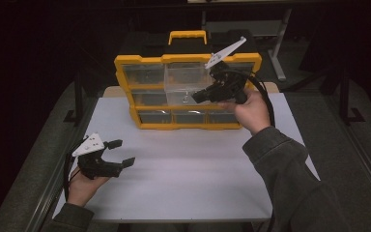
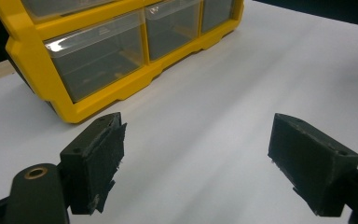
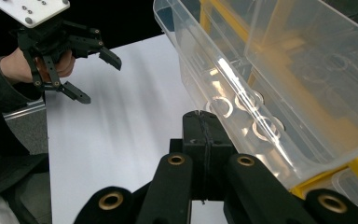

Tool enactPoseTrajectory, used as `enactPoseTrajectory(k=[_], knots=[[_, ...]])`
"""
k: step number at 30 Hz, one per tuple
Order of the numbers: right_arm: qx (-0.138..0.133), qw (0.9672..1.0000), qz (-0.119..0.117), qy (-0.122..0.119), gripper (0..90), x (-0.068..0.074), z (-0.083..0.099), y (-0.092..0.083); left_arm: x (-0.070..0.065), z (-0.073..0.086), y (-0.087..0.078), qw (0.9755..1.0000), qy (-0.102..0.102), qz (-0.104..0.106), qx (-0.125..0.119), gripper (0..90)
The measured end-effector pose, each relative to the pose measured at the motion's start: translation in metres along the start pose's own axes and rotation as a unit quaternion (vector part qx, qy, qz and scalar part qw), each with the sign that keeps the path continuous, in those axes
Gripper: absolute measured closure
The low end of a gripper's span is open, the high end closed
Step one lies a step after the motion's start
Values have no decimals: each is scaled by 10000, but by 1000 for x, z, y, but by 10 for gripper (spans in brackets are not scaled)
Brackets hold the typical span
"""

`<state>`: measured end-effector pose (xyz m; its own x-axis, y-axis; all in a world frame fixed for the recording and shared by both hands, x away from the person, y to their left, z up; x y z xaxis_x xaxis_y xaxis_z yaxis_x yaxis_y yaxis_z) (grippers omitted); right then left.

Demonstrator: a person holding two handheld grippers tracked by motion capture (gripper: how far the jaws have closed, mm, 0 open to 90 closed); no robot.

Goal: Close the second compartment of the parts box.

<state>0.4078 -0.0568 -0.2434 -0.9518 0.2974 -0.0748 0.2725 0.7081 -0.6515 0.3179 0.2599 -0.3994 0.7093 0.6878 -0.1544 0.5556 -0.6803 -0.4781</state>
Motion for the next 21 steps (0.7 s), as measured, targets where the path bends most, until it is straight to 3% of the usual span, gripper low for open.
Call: enactPoseTrajectory(k=[9,10,16,21], knots=[[23,10000,20,5,887,-6,-7,3,1,0,-1,10000,6,-14,5,178],[59,9999,15,130,887,-5,-8,3,1,0,-1,10000,9,-14,5,178],[82,9999,58,-10,887,-12,-13,8,2,0,-2,10000,10,-19,-11,178],[113,9998,92,105,887,-19,-16,10,2,0,-2,10000,-17,-23,-12,178]])
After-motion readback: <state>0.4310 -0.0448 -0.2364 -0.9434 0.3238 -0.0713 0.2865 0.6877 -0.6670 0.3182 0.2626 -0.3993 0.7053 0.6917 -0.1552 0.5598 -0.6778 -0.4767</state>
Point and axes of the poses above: each handheld gripper's, and its own axes: y roughly forward along the jaws, z roughly out of its underside, x roughly to its left, the point moved 5 cm from there along y, roughly forward along the jaws, and after that the axes turned 9 degrees about -y, right-handed, at the moved point
